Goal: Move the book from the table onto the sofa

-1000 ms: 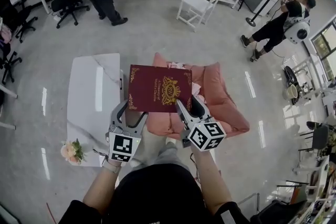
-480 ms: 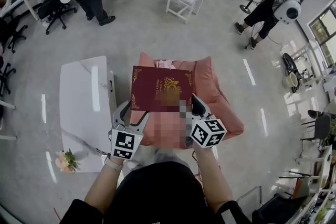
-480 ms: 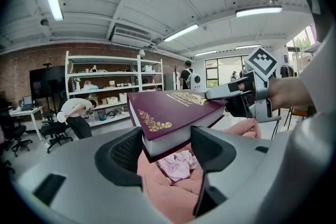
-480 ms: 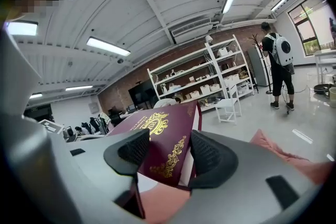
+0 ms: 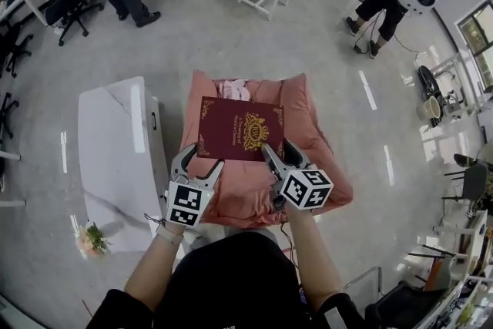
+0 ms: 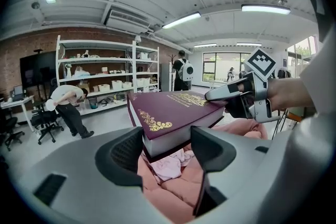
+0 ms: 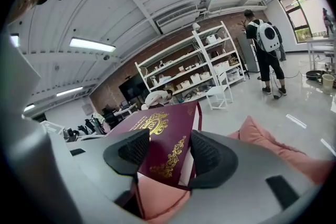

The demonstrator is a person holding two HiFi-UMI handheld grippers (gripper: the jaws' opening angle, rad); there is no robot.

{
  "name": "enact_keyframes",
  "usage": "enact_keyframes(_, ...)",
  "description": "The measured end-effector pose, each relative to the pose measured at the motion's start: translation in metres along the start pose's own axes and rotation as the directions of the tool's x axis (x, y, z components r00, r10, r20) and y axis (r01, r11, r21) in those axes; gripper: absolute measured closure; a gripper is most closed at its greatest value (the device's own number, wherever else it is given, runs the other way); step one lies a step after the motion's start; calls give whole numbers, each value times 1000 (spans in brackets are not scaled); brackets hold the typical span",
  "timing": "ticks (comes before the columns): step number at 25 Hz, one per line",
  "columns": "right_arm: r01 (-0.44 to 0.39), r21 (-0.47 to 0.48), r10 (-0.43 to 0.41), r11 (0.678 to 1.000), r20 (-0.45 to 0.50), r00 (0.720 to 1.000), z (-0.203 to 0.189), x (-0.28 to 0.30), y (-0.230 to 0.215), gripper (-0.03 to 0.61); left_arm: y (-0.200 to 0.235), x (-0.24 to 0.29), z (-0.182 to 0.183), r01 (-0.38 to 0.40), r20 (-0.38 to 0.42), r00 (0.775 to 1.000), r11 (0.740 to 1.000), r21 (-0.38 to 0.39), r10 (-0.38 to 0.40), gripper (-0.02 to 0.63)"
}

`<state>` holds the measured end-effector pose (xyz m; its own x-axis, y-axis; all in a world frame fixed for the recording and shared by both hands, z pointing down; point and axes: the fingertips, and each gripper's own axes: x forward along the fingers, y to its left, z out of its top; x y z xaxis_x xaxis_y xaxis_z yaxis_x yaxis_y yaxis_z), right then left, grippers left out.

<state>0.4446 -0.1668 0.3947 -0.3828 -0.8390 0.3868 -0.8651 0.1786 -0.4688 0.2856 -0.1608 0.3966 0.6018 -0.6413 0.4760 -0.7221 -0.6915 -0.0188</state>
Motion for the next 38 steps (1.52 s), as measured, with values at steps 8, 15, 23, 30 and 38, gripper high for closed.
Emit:
enact_keyframes(8,19,14,-18,1000,-79,997,-18,38,-56,316,-1,62,-30,9,-85,996,999,-33,-12,327)
enact_keyframes(15,33,56,-24,998,-156,987,-35,75,-112,316,0,125,-56,14,-178,984,998,-58,-25,327)
enact_keyframes(23,56,97,-32,994,-237,971,-69,104,-167,316,-9,179,-94,27,-258,965,994,-104,-54,327)
enact_keyframes(30,92,155,-40,984,-309,950,-106,131,-210,316,-14,223,-139,39,-338,936,986,-164,-94,327)
enact_keyframes(38,121,184,-43,975,-383,923,-156,161,-249,316,-14,264,-192,35,-418,901,980,-198,-116,327)
